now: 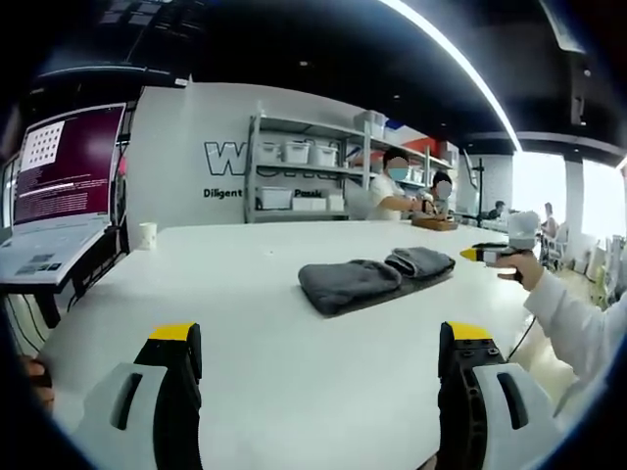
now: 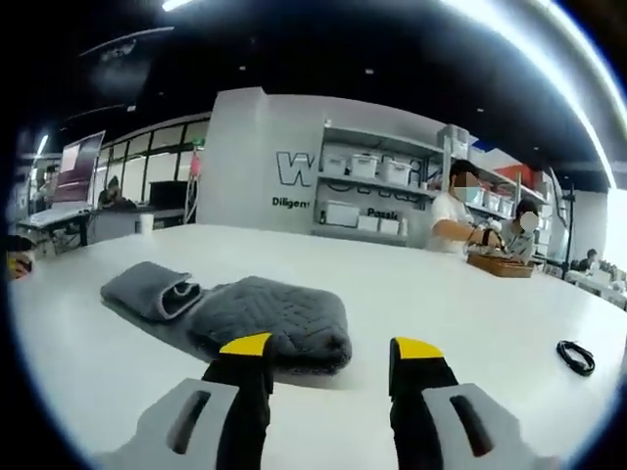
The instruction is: Open the folded towel by lifting each exposed corner and separating the folded layers until the towel lies flat within the target outline without major curled edges
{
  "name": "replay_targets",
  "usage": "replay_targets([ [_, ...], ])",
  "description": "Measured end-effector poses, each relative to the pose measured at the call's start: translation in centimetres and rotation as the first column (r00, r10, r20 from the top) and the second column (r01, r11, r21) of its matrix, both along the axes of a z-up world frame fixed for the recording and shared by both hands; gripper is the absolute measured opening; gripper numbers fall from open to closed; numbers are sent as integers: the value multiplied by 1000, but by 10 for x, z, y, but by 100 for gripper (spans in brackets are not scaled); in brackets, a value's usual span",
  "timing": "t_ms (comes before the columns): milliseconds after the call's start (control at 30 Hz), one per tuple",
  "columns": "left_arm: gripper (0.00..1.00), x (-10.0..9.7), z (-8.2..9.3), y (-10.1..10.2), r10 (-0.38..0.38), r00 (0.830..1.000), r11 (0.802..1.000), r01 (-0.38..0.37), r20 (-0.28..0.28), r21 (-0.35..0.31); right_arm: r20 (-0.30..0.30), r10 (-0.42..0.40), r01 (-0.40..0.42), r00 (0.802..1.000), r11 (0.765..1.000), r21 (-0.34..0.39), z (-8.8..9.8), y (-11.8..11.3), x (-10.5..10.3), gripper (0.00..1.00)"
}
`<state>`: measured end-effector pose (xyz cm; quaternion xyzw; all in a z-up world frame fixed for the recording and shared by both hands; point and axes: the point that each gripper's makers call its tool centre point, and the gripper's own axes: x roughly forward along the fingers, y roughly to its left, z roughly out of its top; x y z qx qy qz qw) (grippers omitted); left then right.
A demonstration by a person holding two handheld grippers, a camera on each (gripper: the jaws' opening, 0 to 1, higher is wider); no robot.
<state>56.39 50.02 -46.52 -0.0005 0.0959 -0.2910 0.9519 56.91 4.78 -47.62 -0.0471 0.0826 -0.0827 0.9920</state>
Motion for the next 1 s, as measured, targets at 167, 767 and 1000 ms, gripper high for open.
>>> replay_targets([
  [167,100,0,-2,-7,-22,1000,1000,22,-6,6,3,61,-60,998,998,-13,9,21,-20,65],
  [767,100,-2,7,-39,-75,997,997,74,17,30,43,186,-187,982,982,34,30,75,-62,99],
  [1000,100,-6,23,-68,-154,986,987,149,62,67,39,207,-208,978,977,51,33,80,-76,99],
])
